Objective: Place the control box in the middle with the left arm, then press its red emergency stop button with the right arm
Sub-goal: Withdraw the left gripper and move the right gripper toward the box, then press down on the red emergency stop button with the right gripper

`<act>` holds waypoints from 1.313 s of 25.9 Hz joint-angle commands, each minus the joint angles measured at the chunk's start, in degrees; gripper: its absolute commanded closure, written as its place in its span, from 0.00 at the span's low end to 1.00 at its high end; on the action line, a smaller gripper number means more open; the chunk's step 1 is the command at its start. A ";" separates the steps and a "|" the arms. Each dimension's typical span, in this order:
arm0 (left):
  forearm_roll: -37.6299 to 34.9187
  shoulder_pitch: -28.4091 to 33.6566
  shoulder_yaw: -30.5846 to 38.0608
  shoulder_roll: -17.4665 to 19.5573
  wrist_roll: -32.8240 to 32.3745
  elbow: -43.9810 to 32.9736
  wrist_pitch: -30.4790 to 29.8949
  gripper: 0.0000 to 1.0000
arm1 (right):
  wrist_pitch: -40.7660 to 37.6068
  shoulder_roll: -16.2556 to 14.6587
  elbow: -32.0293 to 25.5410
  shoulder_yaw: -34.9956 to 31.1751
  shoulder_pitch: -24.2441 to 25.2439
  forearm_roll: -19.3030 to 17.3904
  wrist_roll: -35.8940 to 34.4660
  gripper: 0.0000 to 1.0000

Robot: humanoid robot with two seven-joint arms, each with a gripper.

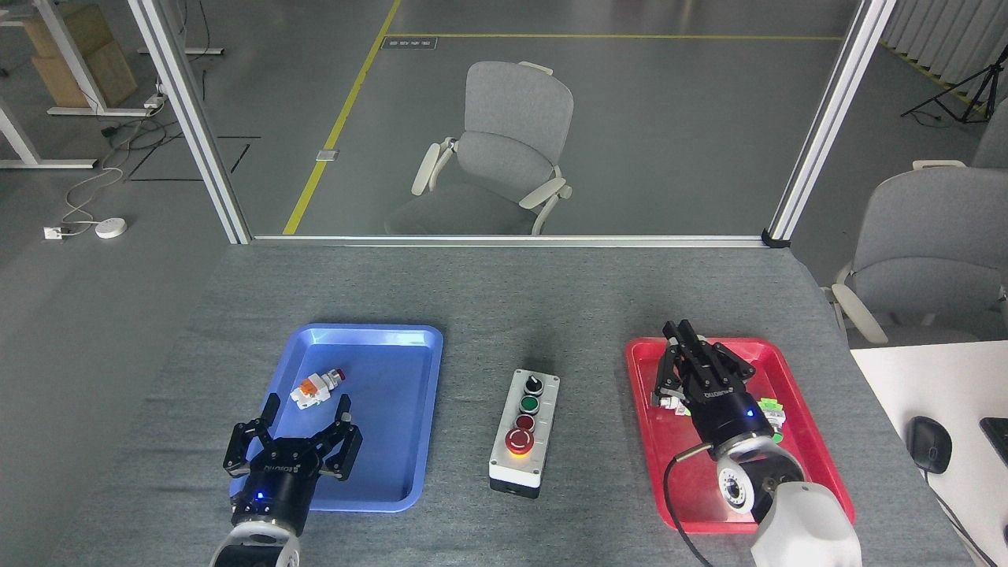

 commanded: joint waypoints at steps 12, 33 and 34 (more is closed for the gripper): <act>0.57 -0.52 5.35 0.63 -4.83 0.19 -5.68 0.01 | -10.67 5.40 3.32 15.11 -1.36 -0.30 6.29 1.00; 0.48 -0.52 5.35 0.02 -4.74 -0.16 -5.76 0.01 | -8.65 9.09 15.54 18.36 -1.97 -0.39 11.04 1.00; 0.39 -0.52 5.35 0.11 -4.74 -0.25 -5.76 0.01 | -8.56 9.18 15.27 18.27 -2.06 -0.39 11.04 1.00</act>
